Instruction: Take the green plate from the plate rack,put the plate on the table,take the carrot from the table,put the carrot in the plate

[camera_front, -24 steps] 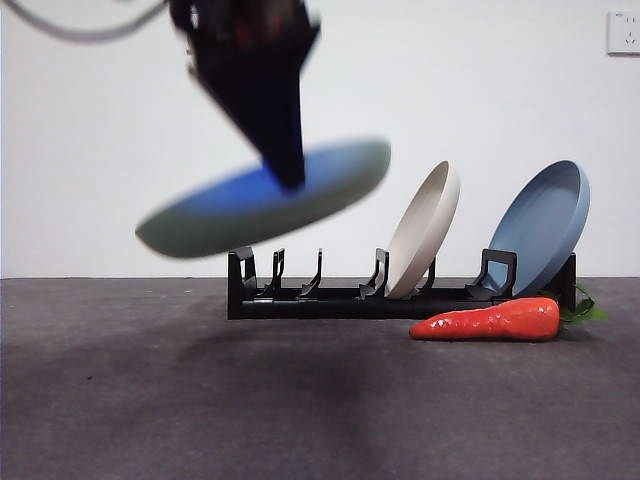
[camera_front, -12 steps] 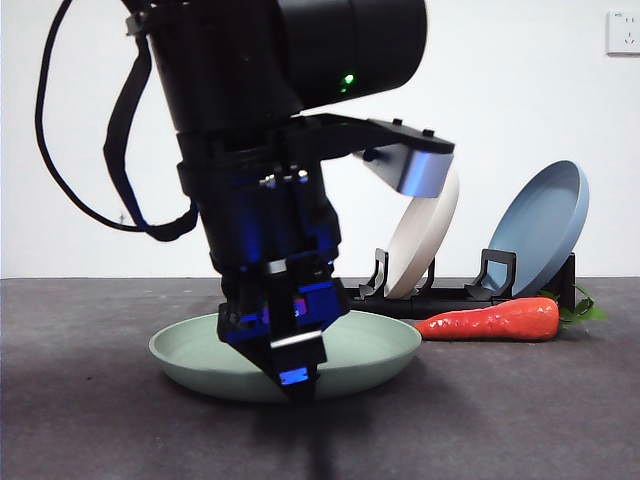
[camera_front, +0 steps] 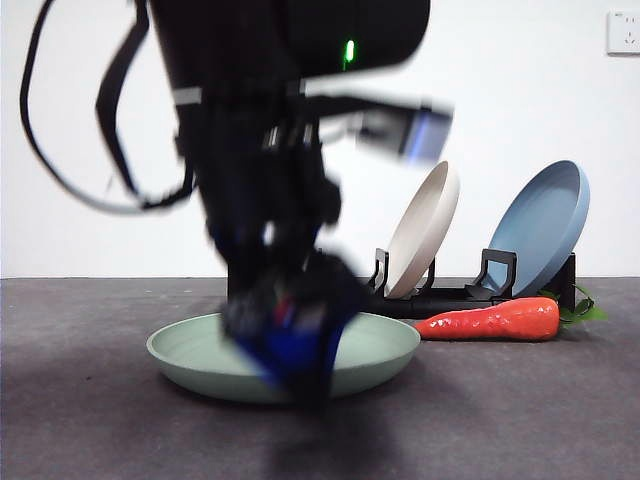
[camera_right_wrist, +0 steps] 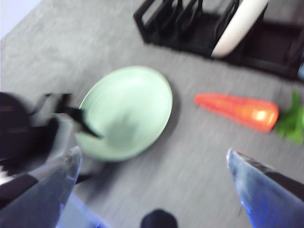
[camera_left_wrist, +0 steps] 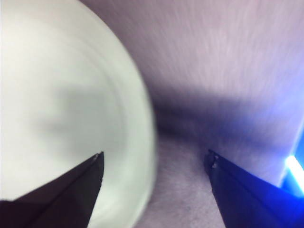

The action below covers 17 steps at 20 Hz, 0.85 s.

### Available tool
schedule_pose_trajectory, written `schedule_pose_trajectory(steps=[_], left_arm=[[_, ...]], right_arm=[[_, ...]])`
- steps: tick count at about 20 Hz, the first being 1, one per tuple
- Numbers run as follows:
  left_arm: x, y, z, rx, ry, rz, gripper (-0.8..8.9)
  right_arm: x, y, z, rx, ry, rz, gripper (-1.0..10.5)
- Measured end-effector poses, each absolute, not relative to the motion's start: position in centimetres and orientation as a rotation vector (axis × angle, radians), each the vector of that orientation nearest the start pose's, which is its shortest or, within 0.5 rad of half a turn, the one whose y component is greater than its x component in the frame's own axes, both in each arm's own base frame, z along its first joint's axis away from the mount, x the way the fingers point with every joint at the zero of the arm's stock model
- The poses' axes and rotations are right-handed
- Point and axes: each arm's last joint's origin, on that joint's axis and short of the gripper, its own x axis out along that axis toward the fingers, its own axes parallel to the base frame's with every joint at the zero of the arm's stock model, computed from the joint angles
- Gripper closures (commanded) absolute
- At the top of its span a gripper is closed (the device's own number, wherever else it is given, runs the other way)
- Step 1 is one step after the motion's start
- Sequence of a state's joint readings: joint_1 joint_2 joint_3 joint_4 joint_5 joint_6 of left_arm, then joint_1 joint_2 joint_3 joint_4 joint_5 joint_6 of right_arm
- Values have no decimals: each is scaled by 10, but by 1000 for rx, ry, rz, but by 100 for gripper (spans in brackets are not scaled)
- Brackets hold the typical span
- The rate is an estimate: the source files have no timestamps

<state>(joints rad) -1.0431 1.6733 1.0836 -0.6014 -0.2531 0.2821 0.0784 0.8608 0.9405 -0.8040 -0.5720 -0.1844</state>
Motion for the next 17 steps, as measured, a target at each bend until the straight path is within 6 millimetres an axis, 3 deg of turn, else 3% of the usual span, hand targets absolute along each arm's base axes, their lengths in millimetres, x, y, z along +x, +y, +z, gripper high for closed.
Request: schedule_pose_trajectory(steps=[4, 9, 13, 17], left_arm=[[159, -265, 275, 737, 728, -854, 458], [133, -220, 360, 404, 540, -816, 459], [106, -171, 400, 267, 406, -776, 459], [90, -140, 411, 212, 394, -713, 459]], right_arm=[[197, 31, 310, -78, 605, 703, 226], [258, 38, 269, -210, 633, 695, 226], [290, 40, 226, -293, 724, 708, 226], [312, 41, 197, -385, 714, 719, 226]])
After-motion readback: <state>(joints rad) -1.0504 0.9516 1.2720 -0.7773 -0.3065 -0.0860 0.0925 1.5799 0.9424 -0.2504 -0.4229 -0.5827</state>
